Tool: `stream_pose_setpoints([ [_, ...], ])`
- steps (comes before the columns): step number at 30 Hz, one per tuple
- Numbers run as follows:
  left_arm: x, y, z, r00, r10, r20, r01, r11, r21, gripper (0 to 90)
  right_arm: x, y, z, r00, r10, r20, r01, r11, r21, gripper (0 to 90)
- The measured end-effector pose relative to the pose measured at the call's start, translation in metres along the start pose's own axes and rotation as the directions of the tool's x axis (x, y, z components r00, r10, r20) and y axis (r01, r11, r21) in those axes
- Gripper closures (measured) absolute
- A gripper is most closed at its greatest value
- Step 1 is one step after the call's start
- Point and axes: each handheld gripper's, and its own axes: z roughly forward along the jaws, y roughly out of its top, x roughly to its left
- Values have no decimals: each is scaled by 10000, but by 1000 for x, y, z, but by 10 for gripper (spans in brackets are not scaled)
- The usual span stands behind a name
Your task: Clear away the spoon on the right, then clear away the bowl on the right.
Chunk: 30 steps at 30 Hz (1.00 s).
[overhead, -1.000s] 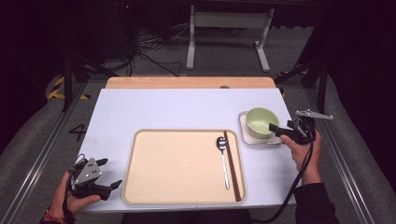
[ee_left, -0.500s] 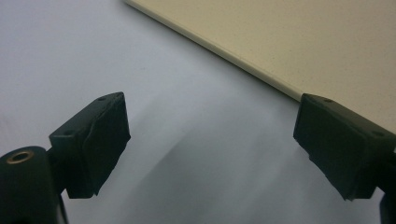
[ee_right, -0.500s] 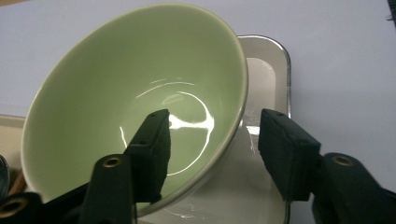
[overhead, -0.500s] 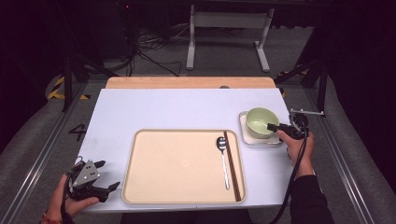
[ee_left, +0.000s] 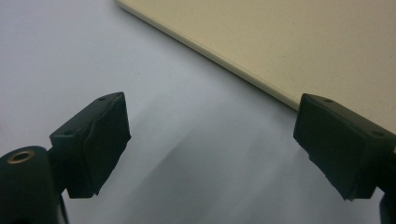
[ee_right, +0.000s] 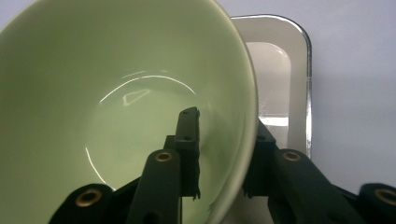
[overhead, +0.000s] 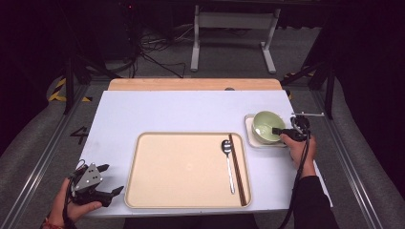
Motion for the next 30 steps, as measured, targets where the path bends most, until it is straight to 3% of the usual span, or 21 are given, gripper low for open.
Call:
stream_pose_setpoints([
  [10,0,1,0,10000,62,-21,-62,10000,20,116,-4,-3,-2,9981,407,-472,-434,9974,-580,839],
  [14,1,3,1,10000,60,-26,-60,10000,-5,117,-3,-5,-2,9976,528,-441,-560,9954,-772,839],
  [16,0,2,1,10000,72,1,-72,10000,0,117,-5,-6,-4,9950,606,-792,-676,9938,-884,841],
  [30,0,5,3,9997,222,127,-222,9997,-29,116,-3,-10,-19,9964,394,-752,-496,9889,-1398,834],
])
